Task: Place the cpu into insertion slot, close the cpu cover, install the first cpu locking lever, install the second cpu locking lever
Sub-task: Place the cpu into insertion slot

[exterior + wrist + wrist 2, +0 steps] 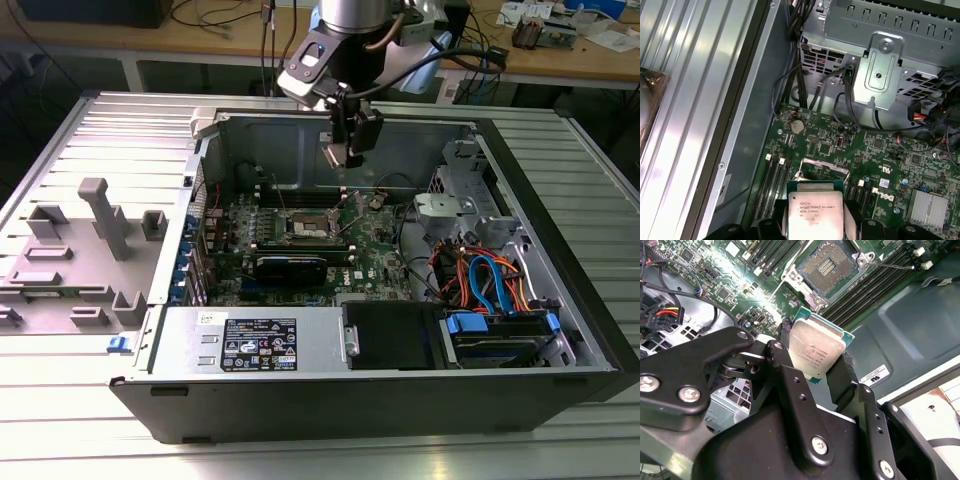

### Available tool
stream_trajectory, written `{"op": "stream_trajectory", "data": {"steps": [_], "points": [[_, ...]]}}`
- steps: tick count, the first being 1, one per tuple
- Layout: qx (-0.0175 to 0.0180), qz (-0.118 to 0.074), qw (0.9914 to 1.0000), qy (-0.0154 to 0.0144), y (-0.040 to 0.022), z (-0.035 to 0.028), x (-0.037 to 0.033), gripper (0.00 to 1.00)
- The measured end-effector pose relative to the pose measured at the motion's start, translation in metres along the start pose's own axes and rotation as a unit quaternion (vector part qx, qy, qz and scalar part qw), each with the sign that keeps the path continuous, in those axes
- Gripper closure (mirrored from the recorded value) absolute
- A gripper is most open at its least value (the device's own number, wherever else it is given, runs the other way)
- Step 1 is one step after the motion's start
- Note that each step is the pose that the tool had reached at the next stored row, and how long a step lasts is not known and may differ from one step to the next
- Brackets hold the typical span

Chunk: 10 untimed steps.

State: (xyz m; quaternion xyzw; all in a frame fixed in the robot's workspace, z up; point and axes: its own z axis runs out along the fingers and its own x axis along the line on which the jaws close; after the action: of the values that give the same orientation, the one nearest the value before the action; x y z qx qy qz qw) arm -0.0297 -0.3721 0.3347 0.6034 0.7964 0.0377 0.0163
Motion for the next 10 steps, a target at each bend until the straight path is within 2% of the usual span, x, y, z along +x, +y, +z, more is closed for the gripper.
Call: {"op": "stream_trajectory", "data": {"steps": [10], "points": [[-0.0003, 0.016, 0.99987, -0.0013, 0.0000, 0.0002, 0.0000, 0.46]]}}
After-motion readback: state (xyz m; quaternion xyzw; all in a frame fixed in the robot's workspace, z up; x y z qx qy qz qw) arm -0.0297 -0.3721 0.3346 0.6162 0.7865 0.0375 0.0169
